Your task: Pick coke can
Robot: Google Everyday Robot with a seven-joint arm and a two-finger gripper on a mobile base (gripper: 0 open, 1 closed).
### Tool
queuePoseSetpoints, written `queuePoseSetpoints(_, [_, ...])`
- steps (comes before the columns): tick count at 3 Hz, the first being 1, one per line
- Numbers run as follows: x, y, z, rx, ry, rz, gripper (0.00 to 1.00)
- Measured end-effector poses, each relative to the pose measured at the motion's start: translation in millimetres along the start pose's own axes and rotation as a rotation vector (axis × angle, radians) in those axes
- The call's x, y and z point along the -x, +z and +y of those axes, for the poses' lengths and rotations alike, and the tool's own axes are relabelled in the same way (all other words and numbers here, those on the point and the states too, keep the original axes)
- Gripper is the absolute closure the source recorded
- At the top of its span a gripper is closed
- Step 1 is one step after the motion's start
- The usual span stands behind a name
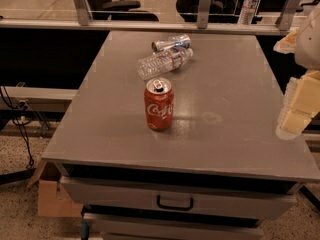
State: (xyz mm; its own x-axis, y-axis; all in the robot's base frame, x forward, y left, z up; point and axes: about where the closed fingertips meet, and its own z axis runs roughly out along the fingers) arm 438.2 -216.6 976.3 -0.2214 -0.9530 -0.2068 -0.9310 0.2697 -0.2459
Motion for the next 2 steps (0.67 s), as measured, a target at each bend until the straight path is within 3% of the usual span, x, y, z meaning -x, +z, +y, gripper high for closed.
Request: queuePoseSetpoints(2, [2.2, -0.8, -0.4, -0.008, 0.002, -0.013, 0.00])
